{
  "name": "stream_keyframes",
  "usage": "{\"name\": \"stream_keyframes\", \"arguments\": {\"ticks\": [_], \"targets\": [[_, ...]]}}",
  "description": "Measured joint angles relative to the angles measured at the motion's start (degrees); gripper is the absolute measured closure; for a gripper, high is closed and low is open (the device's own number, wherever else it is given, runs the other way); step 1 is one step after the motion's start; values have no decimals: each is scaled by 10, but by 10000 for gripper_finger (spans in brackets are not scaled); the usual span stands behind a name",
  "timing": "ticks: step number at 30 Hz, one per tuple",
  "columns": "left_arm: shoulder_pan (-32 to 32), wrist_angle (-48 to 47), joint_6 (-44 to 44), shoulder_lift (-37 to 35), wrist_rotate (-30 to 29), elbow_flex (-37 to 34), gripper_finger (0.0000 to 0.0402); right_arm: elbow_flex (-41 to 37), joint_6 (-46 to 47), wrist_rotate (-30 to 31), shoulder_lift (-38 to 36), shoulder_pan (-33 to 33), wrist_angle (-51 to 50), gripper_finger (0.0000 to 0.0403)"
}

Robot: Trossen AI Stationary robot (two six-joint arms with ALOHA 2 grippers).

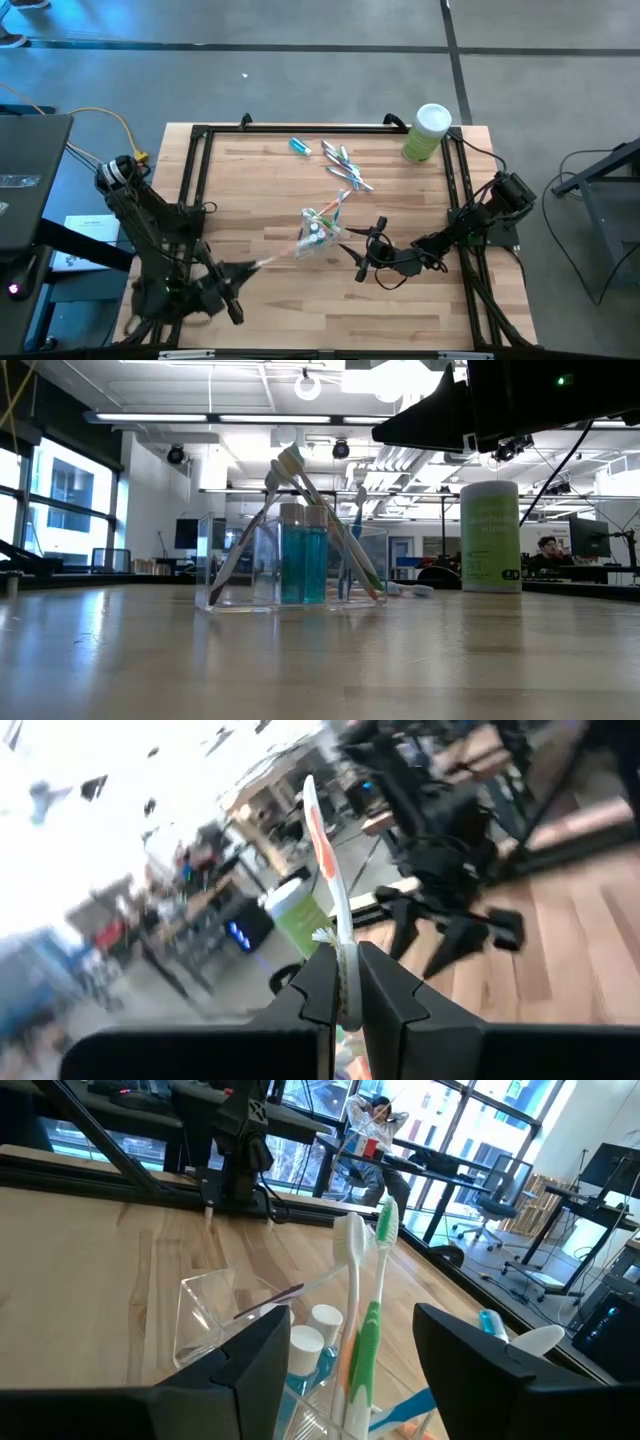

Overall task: Pick & Place toothbrushing station
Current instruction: Put the orange toothbrush into the transparent organizer

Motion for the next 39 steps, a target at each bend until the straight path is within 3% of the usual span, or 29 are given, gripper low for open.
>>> {"name": "stream_keyframes", "arguments": {"ticks": [7,13,18,22,30,39], "targets": [[-22,-65,30,29,89,0,387,0,0,0,0,0,-1,198],[-32,-63,17,29,117,0,387,0,0,0,0,0,-1,198],[-34,-78,-3,29,221,0,387,0,0,0,0,0,-1,198],[-23,-143,-51,27,308,0,387,0,0,0,0,0,-2,198],[32,-349,-320,-11,504,0,387,0,0,0,0,0,-7,198],[108,-568,-689,-91,642,15,387,0,0,0,0,0,-11,198]]}}
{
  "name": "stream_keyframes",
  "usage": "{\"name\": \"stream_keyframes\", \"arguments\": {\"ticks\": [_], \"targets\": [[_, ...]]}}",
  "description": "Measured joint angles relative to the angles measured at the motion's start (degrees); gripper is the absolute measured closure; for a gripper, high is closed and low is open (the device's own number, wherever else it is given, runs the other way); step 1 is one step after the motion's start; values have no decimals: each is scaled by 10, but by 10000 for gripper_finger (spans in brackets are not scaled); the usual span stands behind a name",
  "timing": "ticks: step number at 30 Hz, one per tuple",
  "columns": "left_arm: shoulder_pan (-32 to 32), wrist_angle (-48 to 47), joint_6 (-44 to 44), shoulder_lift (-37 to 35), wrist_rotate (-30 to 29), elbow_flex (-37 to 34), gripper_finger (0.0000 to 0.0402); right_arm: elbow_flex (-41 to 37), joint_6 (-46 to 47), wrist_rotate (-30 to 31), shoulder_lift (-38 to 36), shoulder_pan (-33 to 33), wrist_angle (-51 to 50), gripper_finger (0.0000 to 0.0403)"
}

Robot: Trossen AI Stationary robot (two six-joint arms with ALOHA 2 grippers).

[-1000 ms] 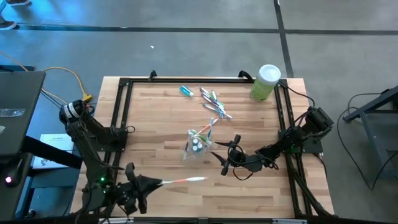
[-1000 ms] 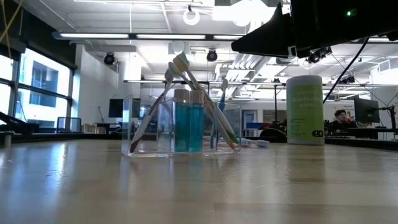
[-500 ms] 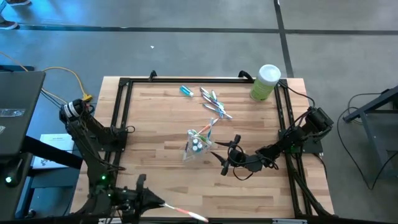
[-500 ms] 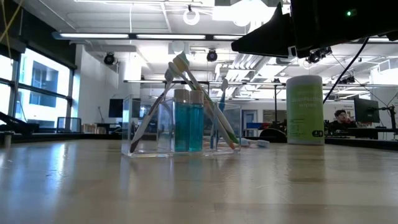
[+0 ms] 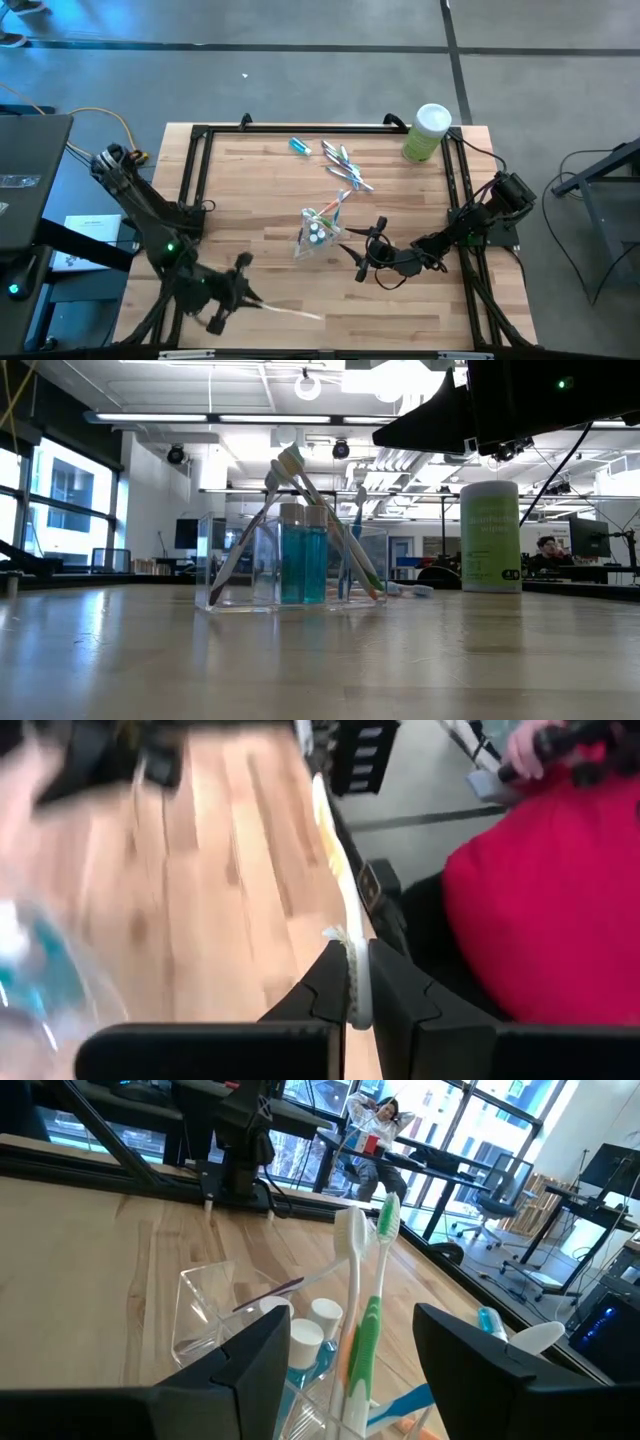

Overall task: Pick & Place toothbrushing station
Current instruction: Put the orange toothbrush into the transparent organizer

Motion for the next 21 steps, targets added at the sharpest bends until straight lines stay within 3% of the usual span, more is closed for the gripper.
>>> {"name": "stream_keyframes", "arguments": {"ticks": [5,10,21], "targets": [[44,-102,-160,-30,73,19,387,0,0,0,0,0,0,198],[82,-146,-243,-45,136,23,387,0,0,0,0,0,0,198],[132,-179,-293,-47,254,47,387,0,7,-1,0,-3,-3,198]]}}
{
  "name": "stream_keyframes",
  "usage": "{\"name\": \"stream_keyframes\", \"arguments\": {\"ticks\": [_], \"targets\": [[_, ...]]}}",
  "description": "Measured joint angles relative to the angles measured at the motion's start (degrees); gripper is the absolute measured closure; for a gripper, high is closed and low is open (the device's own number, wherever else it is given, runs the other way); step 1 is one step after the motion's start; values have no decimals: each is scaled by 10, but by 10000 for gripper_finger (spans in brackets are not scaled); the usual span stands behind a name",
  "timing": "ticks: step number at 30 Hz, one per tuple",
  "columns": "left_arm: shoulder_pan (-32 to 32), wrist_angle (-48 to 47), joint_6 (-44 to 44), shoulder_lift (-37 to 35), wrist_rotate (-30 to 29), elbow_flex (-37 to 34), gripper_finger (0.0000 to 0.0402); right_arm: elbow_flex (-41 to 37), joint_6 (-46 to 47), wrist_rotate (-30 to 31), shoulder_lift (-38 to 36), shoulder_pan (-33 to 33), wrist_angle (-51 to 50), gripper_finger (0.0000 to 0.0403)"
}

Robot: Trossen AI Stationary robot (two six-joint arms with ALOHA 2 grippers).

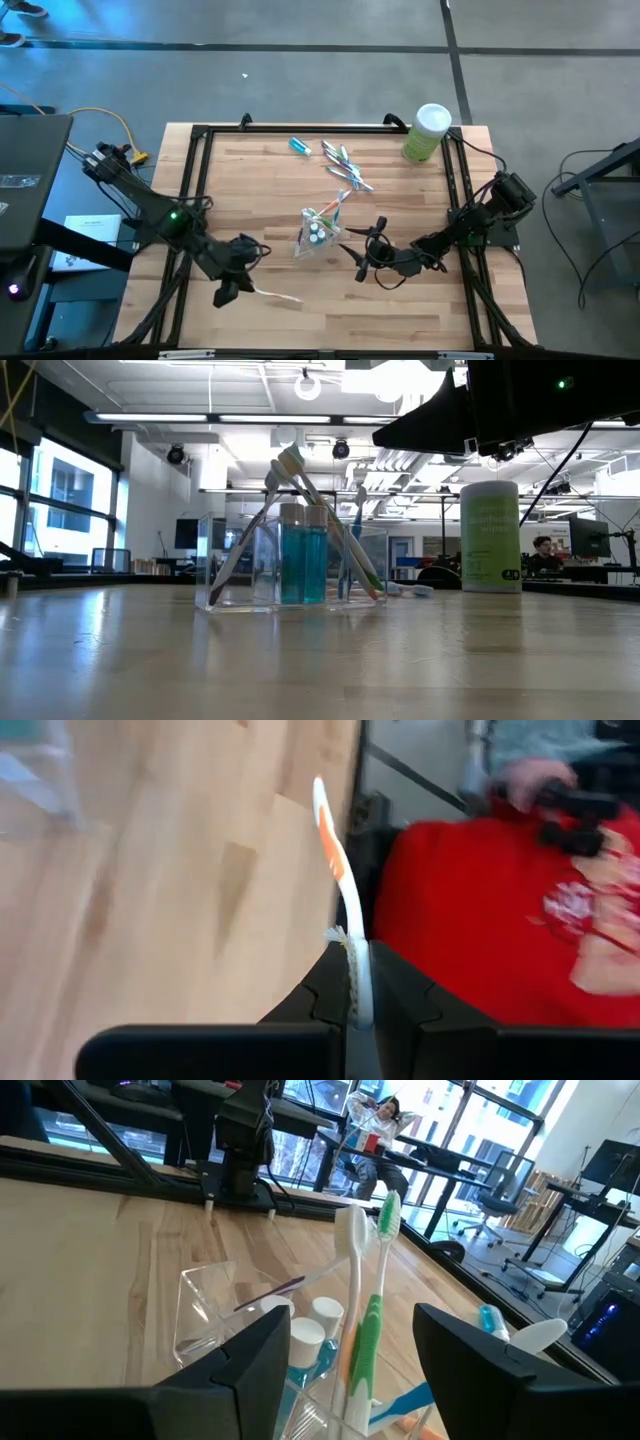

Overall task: Pick & Place toothbrushing station
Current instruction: Put the orange toothbrush into the transparent organizer

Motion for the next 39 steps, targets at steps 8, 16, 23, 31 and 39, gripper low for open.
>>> {"name": "stream_keyframes", "arguments": {"ticks": [8,16,23,31,39], "targets": [[52,-153,-90,-18,4,95,387,0,13,-11,0,-13,-11,198],[136,-252,-128,-22,10,143,387,0,17,-29,0,-20,-12,198],[199,-282,-131,-12,60,144,387,0,8,-36,0,-37,-14,198],[262,-294,-79,14,111,144,387,0,29,-63,0,-50,-32,198],[306,-295,-49,45,138,162,387,0,53,-64,0,-44,-46,198]]}}
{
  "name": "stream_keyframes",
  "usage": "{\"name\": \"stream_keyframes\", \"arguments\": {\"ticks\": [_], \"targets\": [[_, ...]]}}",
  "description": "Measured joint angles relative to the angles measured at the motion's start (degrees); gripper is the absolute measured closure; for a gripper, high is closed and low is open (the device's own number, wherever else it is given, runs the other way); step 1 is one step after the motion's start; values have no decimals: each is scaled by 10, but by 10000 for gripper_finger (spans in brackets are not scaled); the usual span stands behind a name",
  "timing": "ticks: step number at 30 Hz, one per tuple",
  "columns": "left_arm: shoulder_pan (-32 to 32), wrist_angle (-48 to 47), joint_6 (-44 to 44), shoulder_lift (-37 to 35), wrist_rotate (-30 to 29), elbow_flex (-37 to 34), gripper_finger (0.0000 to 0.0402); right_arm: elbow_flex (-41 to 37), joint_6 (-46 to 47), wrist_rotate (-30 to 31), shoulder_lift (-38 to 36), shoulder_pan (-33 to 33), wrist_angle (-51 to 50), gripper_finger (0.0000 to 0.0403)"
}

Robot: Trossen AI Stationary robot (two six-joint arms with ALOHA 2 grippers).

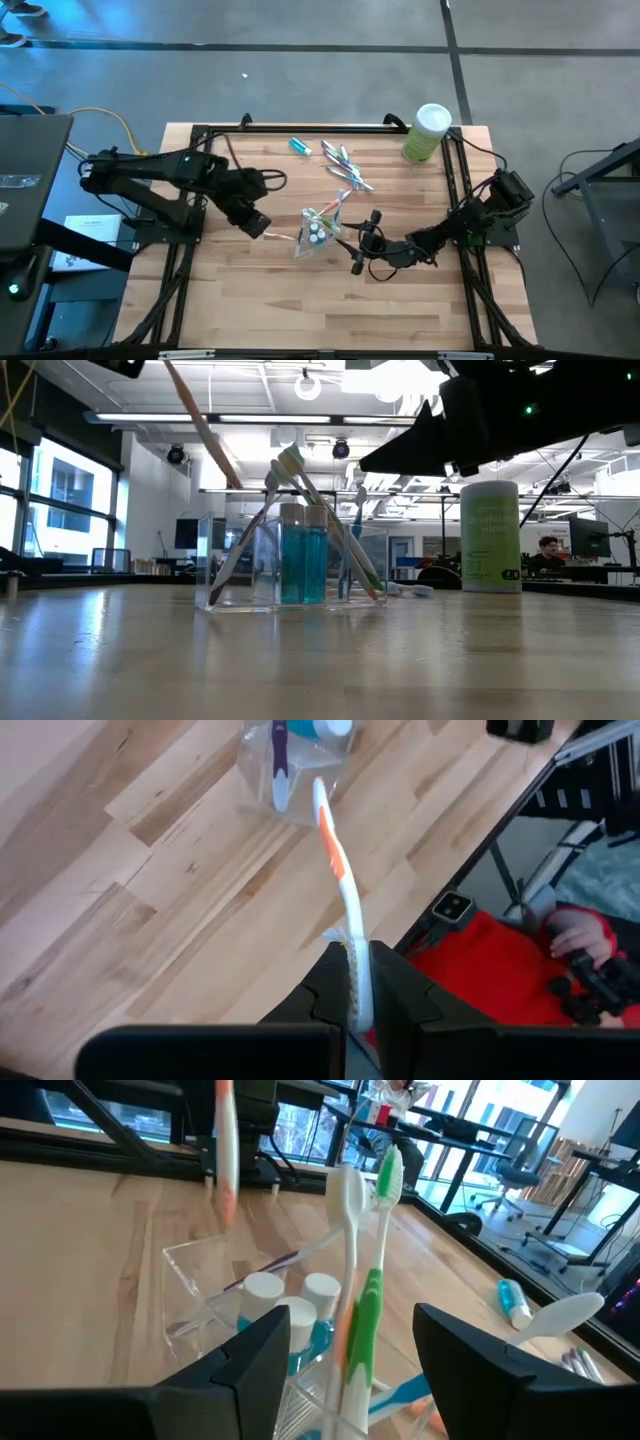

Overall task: Pick & Place toothbrushing station
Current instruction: Put the orange toothbrush into the transparent organizer

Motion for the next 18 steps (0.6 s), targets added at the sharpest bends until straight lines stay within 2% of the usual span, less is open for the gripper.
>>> {"name": "stream_keyframes", "arguments": {"ticks": [11,18], "targets": [[11,-2,21,77,36,0,387,0,0,3,0,18,1,198],[45,0,40,108,42,0,384,0,-5,5,0,18,1,198]]}}
